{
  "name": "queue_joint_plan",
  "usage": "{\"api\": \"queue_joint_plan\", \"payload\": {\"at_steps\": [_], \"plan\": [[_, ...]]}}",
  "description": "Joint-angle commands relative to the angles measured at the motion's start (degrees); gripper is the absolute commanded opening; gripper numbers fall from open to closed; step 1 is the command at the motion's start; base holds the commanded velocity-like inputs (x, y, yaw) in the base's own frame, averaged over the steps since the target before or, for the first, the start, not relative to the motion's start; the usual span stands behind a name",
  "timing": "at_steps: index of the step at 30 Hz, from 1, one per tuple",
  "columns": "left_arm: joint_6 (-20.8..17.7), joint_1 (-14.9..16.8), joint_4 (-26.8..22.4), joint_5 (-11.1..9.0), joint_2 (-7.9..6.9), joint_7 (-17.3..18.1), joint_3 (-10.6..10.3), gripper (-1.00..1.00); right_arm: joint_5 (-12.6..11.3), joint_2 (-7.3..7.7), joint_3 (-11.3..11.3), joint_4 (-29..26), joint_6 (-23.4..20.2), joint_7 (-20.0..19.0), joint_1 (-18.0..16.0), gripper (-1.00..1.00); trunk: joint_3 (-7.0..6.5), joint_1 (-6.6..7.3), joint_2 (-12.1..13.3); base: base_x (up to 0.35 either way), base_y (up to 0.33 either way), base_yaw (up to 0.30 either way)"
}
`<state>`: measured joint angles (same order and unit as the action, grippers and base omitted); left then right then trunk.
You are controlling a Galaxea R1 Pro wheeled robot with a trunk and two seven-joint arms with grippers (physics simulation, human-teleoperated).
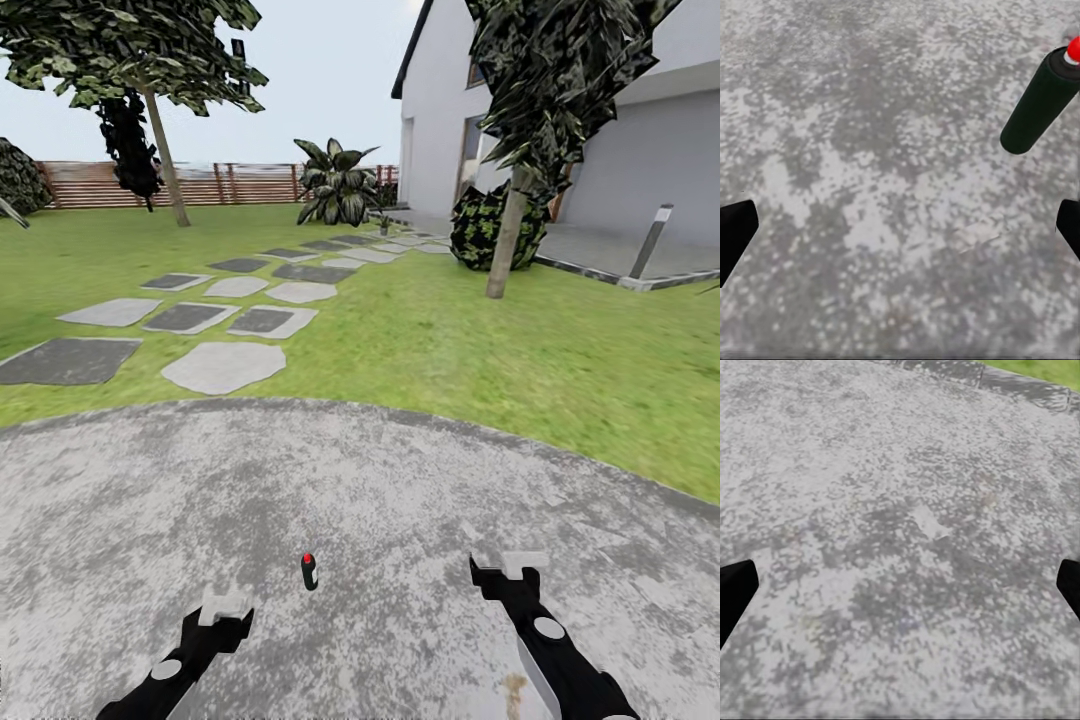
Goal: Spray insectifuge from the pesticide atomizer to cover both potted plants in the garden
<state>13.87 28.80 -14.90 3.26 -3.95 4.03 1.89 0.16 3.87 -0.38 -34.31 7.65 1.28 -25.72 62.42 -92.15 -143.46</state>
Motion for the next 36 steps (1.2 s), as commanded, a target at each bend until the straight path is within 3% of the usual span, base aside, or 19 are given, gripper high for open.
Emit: {"api": "queue_joint_plan", "payload": {"at_steps": [1,12,36], "plan": [[0.2,0.0,0.0,0.3,0.0,0.2,0.2,1.0,0.0,0.0,0.0,0.0,0.2,0.1,0.0,1.0,0.37,-0.01,0.0,0.0,0.0,0.0],[0.2,0.0,0.0,0.3,0.0,0.2,0.2,1.0,0.0,-0.01,0.0,0.0,0.2,0.1,0.0,1.0,3.76,-0.29,-0.2,0.0,0.0,0.0],[0.2,0.0,0.0,0.3,-0.09,0.1,0.3,1.0,0.1,0.02,0.1,0.0,0.2,0.1,0.0,1.0,9.15,-0.91,-0.5,0.0,0.0,0.0]]}}
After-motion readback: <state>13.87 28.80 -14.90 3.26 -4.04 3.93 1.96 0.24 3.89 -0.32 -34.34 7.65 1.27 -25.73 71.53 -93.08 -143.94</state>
